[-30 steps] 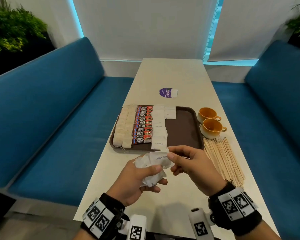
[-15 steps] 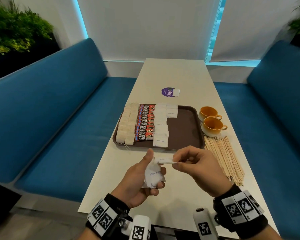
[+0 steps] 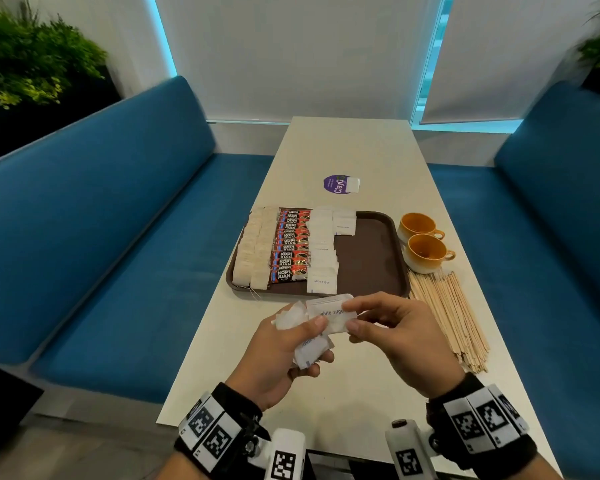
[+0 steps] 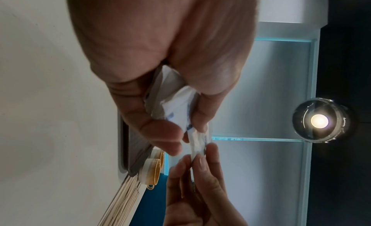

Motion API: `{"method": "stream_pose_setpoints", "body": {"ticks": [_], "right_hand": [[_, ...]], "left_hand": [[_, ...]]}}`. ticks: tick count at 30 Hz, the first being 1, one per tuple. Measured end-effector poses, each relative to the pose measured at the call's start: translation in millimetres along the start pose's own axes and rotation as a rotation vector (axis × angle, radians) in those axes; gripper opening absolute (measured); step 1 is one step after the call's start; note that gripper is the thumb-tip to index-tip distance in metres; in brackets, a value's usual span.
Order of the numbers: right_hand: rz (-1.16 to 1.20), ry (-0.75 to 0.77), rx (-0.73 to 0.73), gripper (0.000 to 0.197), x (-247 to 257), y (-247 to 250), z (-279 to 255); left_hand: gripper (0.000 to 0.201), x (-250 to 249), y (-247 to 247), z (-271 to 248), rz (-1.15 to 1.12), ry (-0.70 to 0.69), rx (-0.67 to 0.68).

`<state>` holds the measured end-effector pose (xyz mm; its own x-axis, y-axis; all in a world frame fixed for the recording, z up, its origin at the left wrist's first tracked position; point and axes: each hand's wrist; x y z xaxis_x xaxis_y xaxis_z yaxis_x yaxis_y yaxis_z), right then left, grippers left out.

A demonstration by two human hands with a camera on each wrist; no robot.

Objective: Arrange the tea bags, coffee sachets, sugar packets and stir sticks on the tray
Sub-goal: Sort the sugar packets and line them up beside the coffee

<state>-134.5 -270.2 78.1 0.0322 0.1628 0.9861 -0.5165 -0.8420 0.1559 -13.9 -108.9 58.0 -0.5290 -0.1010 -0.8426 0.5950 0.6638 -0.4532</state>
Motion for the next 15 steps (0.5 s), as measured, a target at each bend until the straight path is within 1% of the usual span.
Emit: {"method": "stream_pose_setpoints", "body": {"ticks": [2,5,10,13,15], "right_hand": [[-0.002,-0.019,-0.029,0.024,-2,-1,1],[-0.03,-0.025,-0.031,0.031,-3,-1,0],[-0.056,-0.017,0.001,0.037,-3,-1,-1],[-0.053,-0.018,0.017,0.041,-4,-2,-1],[-0.011,-0.011,0.009,0.04,-5,-1,1]], "left_hand": [[0.038,2,1,1,0.002,-0.002,0.003],[0.042,3,4,1,-0.003,-0.005,-0.014],[0.024,2,6,5,-0.014,0.013,-0.104],[0.022,0,5,8,0.009,0.001,-0.114],[0.024,-1,3,11,0.02,0.001,-0.114]]}}
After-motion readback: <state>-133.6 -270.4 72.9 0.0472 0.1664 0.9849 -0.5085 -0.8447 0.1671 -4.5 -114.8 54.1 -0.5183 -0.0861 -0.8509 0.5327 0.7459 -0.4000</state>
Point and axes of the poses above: each hand's wrist, its own z-axis towards the middle knuckle, its own y-axis out of the back of the hand, x = y × z, and after that the axes turned 4 degrees about -z, right-handed
